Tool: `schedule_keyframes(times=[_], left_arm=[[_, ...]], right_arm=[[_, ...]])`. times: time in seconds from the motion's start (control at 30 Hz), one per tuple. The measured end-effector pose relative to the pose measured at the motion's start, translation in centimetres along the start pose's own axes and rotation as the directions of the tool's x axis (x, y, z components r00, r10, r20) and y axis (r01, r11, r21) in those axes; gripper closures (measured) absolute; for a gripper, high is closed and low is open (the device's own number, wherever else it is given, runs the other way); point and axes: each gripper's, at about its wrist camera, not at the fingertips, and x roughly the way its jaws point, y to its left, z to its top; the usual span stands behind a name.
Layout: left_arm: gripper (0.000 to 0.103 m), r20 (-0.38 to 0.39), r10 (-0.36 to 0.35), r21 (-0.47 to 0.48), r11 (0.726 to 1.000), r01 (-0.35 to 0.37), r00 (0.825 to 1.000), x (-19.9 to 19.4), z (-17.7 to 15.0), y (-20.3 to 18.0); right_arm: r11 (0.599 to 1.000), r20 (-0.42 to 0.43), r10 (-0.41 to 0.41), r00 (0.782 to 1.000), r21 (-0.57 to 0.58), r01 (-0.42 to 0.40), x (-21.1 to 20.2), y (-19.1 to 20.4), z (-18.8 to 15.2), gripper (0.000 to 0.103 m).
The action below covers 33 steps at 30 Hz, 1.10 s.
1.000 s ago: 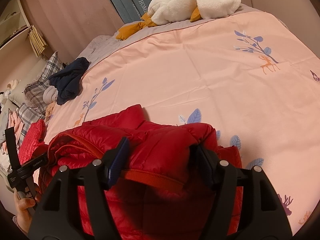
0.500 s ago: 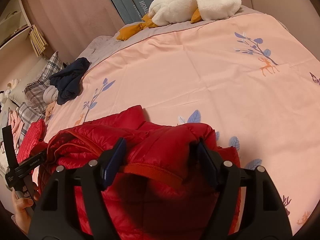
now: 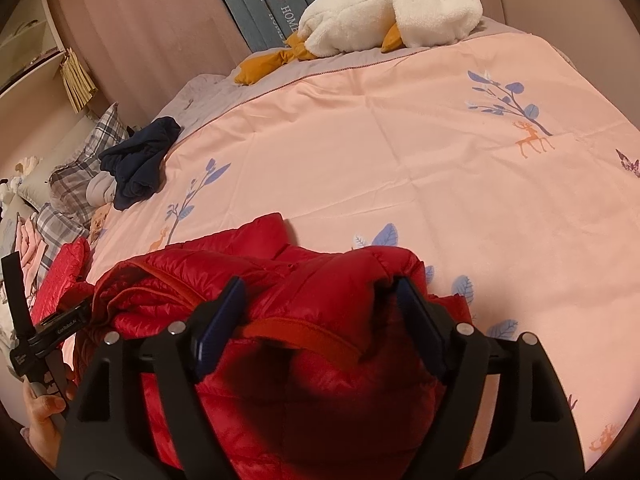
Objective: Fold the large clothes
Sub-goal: 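Open both tools and release the folded hem onto the jacket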
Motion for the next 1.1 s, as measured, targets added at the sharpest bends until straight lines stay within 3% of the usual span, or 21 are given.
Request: schedule_keyframes(times=[0.53, 0.73, 0.87, 1.1], left_arm=[[0.023, 0.049, -0.022, 0.013, 1.0, 0.022, 0.999, -0.1, -0.3, 0.2], [0.016, 0.074, -0.028, 0.005, 1.0, 0.028, 0.997, -0.4, -0.2, 0.5], [0.001, 0.121, 0.015, -0.002, 1.0, -0.015, 0.993, -1.0, 0.0, 0.9], [0.001, 0.129, 0.014, -0.005, 1.0, -0.013, 0.992, -1.3, 0.3, 1.6]], right_arm=[[1.0, 0.052, -0.019, 0.998, -0.023, 0.02, -0.3, 0.3, 0.1, 0.015], [1.0, 0.076, -0.02, 0.997, -0.005, 0.021, -0.5, 0.0, 0.4, 0.013], [1.0, 0.087, -0.021, 0.996, 0.007, 0.021, -0.7, -0.1, 0.5, 0.013], [0.999, 0.117, -0.047, 0.992, 0.027, 0.045, -1.3, -0.4, 1.2, 0.012]])
